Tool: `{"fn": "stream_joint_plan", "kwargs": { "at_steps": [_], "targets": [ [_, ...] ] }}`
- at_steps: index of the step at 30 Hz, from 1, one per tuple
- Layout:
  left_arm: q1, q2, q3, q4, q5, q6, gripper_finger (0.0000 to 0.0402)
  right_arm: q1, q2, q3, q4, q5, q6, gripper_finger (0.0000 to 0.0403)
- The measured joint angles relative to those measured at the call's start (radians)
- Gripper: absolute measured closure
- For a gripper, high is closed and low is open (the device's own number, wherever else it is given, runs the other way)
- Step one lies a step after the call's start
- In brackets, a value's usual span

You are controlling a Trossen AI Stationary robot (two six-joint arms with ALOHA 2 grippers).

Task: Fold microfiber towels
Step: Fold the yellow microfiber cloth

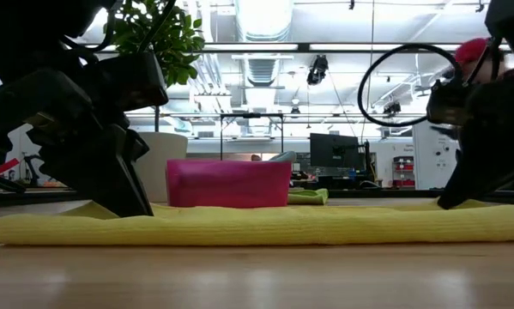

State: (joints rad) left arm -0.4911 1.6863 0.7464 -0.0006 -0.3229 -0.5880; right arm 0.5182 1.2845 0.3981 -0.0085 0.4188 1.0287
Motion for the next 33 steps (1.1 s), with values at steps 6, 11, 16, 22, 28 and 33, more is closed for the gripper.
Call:
{"fn": "stream_joint_plan", "kwargs": {
  "at_steps": [6, 11, 16, 22, 28, 33],
  "targets": [
    [0.0, 0.0, 0.0, 0.0, 0.0, 0.0, 0.035, 0.001, -0.004, 0.022, -0.008, -0.01, -0.028, 0.0362],
    [0.0, 0.0, -0.008, 0.004, -0.001, -0.003, 0.035, 0.001, -0.026, 0.058, -0.062, -0.06, -0.03, 0.0392],
    [-0.001, -0.002, -0.015, 0.006, -0.004, -0.009, 0.035, 0.003, -0.026, 0.127, -0.207, -0.084, -0.026, 0.0394],
    [-0.001, -0.002, -0.016, 0.005, -0.004, -0.009, 0.035, 0.003, -0.025, 0.219, -0.434, -0.077, 0.051, 0.0394],
    [-0.001, -0.002, -0.018, 0.004, -0.008, -0.009, 0.035, 0.003, -0.025, 0.218, -0.417, -0.079, 0.082, 0.0394],
    [0.0, -0.001, -0.019, -0.001, -0.044, -0.009, 0.035, 0.003, -0.021, 0.211, -0.422, -0.067, 0.09, 0.0381]
  ]
}}
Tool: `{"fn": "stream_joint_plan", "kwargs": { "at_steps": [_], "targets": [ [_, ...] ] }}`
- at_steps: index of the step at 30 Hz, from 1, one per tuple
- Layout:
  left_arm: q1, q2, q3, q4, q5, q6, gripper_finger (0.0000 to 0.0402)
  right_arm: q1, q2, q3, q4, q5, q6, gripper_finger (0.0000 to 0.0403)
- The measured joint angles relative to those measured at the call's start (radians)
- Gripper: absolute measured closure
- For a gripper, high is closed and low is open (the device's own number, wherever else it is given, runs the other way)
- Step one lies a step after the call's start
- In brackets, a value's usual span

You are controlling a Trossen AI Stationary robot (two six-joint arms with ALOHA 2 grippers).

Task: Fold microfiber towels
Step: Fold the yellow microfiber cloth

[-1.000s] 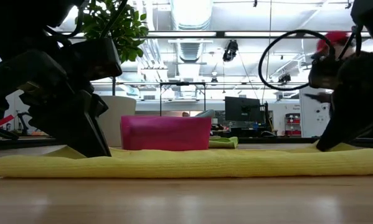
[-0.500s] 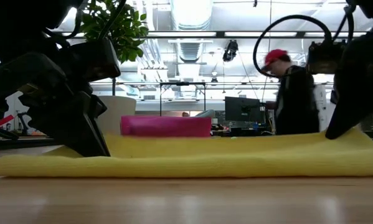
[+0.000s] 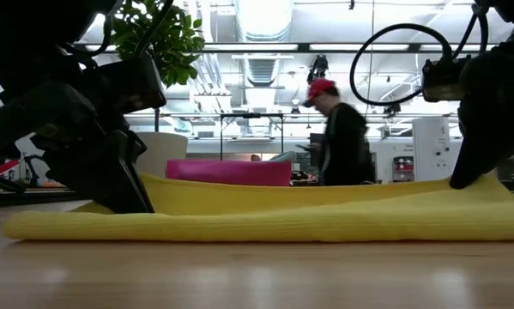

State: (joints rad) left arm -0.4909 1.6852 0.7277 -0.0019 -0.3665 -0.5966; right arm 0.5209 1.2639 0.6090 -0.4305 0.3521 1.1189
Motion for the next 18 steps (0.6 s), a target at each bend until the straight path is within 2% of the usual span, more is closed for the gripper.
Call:
{"fn": "stream_joint_plan", "kwargs": {
  "at_steps": [6, 12, 18],
  "targets": [
    [0.0, 0.0, 0.0, -0.002, -0.015, 0.0, 0.035, -0.001, 0.0, 0.0, -0.018, 0.0, 0.008, 0.0338],
    [0.0, -0.011, -0.001, -0.009, -0.019, 0.009, 0.035, -0.006, -0.013, 0.043, -0.111, -0.065, 0.055, 0.0293],
    [0.0, -0.031, -0.002, -0.004, -0.028, 0.026, 0.035, 0.001, -0.019, 0.082, -0.166, -0.178, 0.168, 0.0246]
  ]
}}
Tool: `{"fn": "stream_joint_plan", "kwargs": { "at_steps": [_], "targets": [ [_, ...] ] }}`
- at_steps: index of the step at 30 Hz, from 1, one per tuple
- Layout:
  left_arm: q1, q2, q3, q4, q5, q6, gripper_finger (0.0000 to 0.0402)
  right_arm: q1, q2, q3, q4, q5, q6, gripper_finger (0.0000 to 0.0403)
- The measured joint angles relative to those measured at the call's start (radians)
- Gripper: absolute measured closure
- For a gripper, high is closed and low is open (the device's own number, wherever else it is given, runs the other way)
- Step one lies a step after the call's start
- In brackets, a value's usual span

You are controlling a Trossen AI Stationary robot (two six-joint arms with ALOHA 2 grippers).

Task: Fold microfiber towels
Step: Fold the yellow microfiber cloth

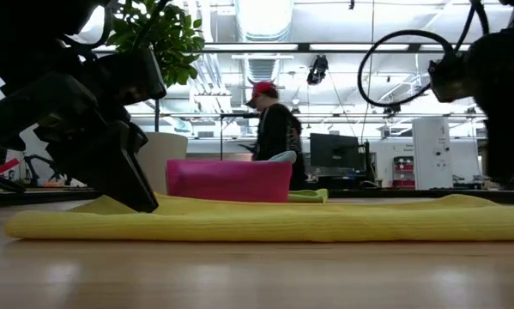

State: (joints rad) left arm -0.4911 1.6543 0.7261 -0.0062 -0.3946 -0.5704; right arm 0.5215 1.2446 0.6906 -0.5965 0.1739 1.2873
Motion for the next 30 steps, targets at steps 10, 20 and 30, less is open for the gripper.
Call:
{"fn": "stream_joint_plan", "kwargs": {
  "at_steps": [10, 20, 30],
  "targets": [
    [0.0, -0.002, 0.001, 0.004, 0.0, 0.001, 0.035, 0.109, 0.002, -0.064, 0.087, -0.034, 0.212, 0.0159],
    [0.0, -0.002, 0.004, 0.006, 0.0, 0.001, 0.035, 0.122, 0.026, -0.237, 0.493, 0.052, 0.239, 0.0133],
    [0.0, -0.002, 0.007, 0.006, 0.0, 0.001, 0.035, 0.122, 0.036, -0.285, 0.63, 0.184, 0.184, 0.0195]
  ]
}}
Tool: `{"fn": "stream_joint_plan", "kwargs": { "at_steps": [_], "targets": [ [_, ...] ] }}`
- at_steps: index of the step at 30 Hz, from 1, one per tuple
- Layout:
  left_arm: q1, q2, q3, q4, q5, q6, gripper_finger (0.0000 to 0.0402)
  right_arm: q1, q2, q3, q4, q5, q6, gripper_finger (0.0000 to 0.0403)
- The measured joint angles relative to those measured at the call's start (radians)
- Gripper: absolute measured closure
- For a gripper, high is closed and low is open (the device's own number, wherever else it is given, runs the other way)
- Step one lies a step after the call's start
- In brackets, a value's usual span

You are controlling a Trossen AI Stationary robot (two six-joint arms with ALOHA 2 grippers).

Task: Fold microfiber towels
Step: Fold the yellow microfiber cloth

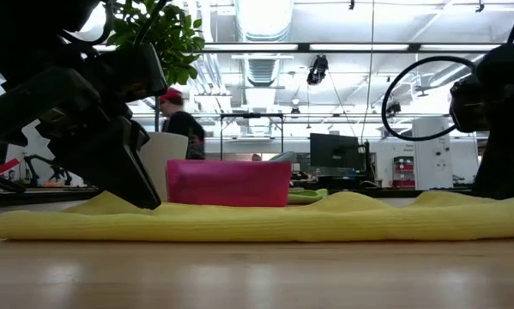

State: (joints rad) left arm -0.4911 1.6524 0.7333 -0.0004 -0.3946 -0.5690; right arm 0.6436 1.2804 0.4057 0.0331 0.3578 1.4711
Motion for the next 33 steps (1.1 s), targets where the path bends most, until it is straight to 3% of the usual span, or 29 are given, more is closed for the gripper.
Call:
{"fn": "stream_joint_plan", "kwargs": {
  "at_steps": [11, 18, 23, 27, 33],
  "targets": [
    [0.0, 0.0, 0.002, 0.0, 0.0, 0.0, 0.035, 0.0, 0.0, 0.001, 0.066, 0.04, -0.076, 0.0382],
    [0.0, 0.0, 0.006, -0.001, -0.003, 0.007, 0.035, 0.0, -0.003, 0.014, 0.06, 0.054, -0.097, 0.0393],
    [0.0, -0.022, 0.009, 0.0, -0.004, 0.028, 0.035, 0.0, -0.024, 0.053, -0.038, 0.037, -0.1, 0.0393],
    [-0.001, -0.069, 0.009, -0.007, -0.004, 0.034, 0.035, 0.0, -0.053, 0.131, -0.256, 0.035, -0.103, 0.0394],
    [-0.014, -0.156, 0.007, -0.094, -0.004, 0.032, 0.035, -0.001, -0.068, 0.322, -0.739, 0.035, -0.078, 0.0394]
  ]
}}
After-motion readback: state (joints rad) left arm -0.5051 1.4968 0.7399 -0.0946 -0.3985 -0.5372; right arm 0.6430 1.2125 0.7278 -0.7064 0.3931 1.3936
